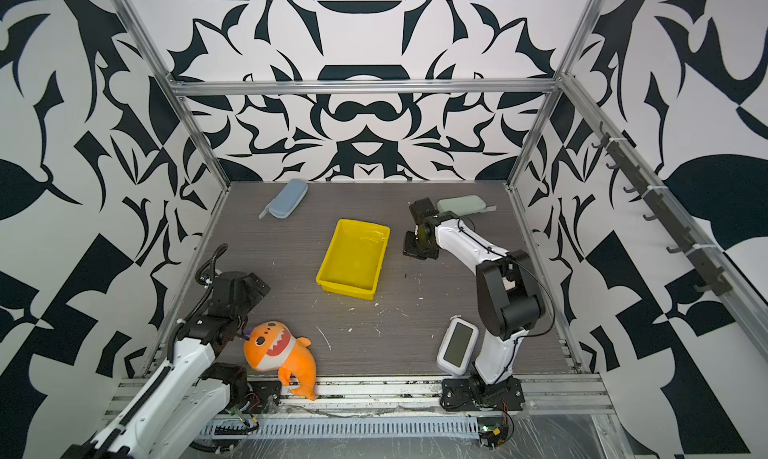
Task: Put the screwdriver in the bin
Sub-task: 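Lift the screwdriver with the right gripper and carry it over the yellow bin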
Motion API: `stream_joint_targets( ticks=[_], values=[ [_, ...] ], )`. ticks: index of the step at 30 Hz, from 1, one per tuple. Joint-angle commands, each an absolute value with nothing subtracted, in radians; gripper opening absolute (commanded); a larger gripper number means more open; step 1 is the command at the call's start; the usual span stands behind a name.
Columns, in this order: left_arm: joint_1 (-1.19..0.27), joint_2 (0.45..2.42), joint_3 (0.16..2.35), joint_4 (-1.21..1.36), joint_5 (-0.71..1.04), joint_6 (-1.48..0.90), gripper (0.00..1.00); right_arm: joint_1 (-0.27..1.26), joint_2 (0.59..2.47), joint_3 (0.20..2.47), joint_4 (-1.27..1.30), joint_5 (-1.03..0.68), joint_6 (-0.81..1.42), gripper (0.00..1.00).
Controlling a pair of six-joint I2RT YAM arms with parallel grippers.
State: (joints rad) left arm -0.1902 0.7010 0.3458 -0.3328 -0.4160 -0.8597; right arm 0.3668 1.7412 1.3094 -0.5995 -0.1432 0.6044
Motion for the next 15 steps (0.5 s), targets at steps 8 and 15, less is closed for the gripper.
stream_joint_targets(
  ticks=[8,15],
  values=[
    [-0.189,0.668,0.328,-0.304,-0.423,-0.883,1.00,0.685,1.912,1.617,-0.346,-0.081,0.969,0.00],
    [-0.189,0.712,0.350,-0.318,-0.395,-0.876,1.00,0.722,2.060,1.722,-0.377,-0.055,0.992,0.00]
  ],
)
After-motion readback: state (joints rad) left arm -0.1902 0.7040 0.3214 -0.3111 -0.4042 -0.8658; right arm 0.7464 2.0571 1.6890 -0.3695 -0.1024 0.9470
